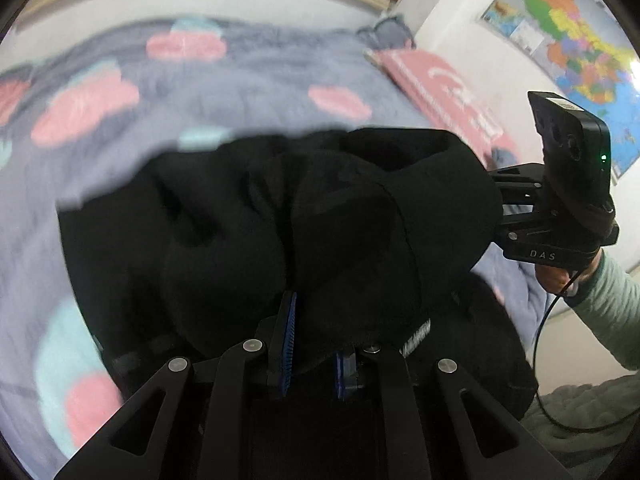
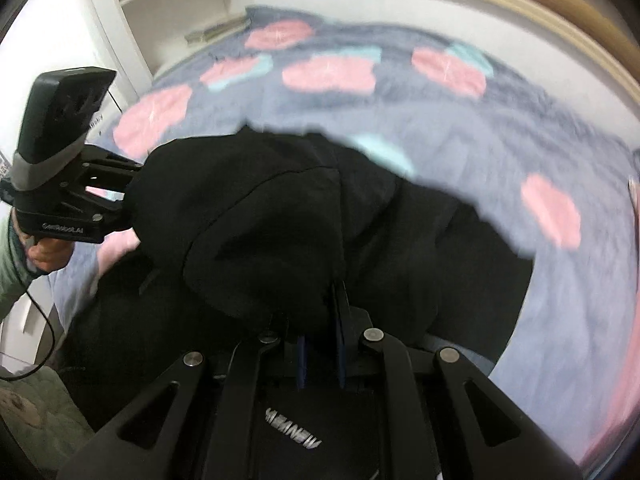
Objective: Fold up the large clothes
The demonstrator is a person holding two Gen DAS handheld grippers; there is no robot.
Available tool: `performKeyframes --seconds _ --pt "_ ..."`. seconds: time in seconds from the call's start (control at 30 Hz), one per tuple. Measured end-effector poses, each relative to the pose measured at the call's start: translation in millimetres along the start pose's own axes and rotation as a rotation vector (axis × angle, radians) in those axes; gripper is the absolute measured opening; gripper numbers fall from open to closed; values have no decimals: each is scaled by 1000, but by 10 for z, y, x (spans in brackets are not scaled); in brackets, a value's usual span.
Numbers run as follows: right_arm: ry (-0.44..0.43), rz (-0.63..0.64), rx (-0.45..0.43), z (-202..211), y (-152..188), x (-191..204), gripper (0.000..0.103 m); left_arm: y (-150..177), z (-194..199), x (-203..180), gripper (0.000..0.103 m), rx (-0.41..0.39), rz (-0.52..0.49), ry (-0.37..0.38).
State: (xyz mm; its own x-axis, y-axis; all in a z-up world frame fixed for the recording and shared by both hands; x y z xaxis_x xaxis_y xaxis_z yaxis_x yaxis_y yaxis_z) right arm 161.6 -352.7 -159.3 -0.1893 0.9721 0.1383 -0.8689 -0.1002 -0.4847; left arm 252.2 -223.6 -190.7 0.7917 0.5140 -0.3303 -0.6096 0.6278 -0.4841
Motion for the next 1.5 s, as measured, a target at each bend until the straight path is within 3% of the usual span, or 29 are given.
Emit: performKeyframes --seconds 0.13,0.3,0.37,0.43,0.53,0.6,0.7,0.73,0.83,0.93,1.03,1.07,1.13,1.2,1.3,1.37,1.5 --pt "37 -122 28 -378 451 -20 19 458 -439 191 18 47 181 -10" --pt "63 -201 69 -485 745 -49 20 528 -176 177 19 -40 240 -33" --pt "51 -232 86 -339 820 -113 20 560 25 184 24 -39 241 -39" --pt "63 -250 74 -140 822 -222 24 608 301 209 46 -49 267 -30" --pt "58 -299 29 215 670 -363 28 561 683 209 51 -112 261 -53" --pt "18 -307 -37 467 433 -340 28 367 895 187 51 -162 233 -73" --pt "-15 -303 -137 694 -80 -204 32 -13 952 104 52 -214 218 -37" --pt "-32 -305 -156 699 -246 -143 37 -105 911 82 52 -216 219 -26" --pt "-19 -314 -133 437 -597 -11 41 -323 617 83 52 -177 243 6" --pt "-3 -321 -36 -85 -629 23 41 -229 207 152 52 -110 301 24" --pt "30 -348 129 -721 -218 -70 42 25 -233 299 52 4 343 -29" --pt "38 -359 187 -921 -31 -86 44 174 -409 348 53 74 344 -60" --pt "6 -403 219 -1166 224 -80 44 345 -665 360 53 132 341 -106" --pt "-7 -429 180 -1202 279 -104 44 337 -646 314 53 110 324 -127" --pt "-30 -460 155 -1128 221 -122 45 294 -499 272 53 62 349 -82" --pt "-37 -430 123 -981 133 -77 46 292 -317 216 53 26 355 -45" --pt "-34 -362 39 -497 81 68 48 286 152 -17 53 -45 290 -43"
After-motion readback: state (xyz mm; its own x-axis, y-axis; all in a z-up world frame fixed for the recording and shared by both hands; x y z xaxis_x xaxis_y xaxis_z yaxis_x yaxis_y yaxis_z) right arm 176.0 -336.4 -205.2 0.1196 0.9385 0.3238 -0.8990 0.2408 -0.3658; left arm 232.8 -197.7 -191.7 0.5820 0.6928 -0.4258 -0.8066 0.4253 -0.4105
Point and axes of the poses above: each gripper's, at about its wrist camera, not at the fingertips, and z roughly against the way its jaws point, x to its left, y to its underside, the point moved 9 cm from there along -z, roughly the way its jaws point, and after that the axes turned 3 degrees about -z, right-handed, at the moved point
